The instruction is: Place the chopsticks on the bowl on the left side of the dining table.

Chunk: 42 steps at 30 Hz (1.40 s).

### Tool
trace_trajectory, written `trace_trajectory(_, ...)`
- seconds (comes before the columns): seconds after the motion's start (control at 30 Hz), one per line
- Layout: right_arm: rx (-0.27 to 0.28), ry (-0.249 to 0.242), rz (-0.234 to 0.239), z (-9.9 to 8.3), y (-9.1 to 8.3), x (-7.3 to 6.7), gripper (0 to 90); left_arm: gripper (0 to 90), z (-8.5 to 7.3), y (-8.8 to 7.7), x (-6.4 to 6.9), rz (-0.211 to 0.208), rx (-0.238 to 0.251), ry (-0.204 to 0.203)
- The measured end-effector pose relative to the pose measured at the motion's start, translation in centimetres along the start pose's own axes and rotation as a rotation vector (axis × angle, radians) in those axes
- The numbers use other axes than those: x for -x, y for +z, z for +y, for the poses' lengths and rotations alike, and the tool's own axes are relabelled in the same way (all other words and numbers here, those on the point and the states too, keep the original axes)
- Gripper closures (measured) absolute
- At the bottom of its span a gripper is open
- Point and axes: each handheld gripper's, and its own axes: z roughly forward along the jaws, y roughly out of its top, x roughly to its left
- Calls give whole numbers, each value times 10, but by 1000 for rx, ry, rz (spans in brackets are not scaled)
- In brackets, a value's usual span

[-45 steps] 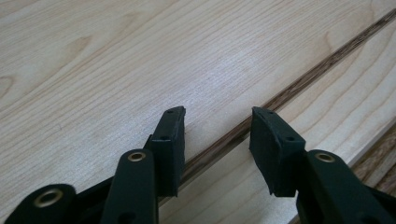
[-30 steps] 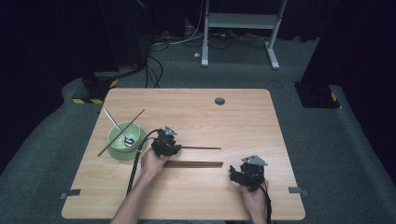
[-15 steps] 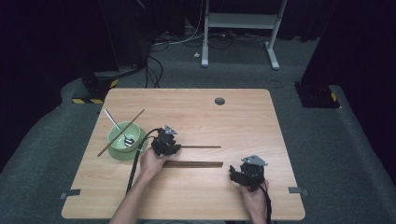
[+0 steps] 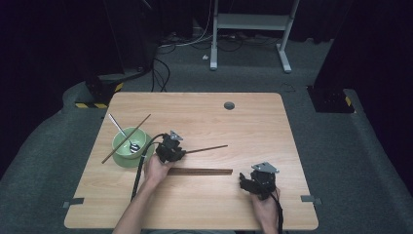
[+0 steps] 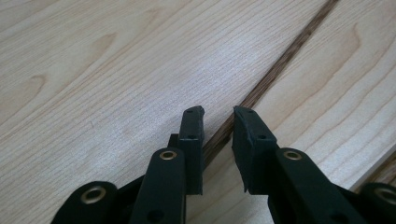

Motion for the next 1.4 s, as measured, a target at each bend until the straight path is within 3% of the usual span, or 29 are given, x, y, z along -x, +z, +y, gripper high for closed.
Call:
trace_trajectory(0.4,0,-1,0,0,0,0,229,829,-7,-7,-10,26,-18,6)
trace_trajectory(0.73,0,0,0,0,0,0,229,831,-14,-12,-18,50,-11,15)
trace_trajectory(1.23,0,0,0,0,0,0,229,835,-20,-15,-22,32,0,15)
trace_trajectory(1.4,0,-1,0,0,0,0,229,838,-19,-16,-21,38,-10,51)
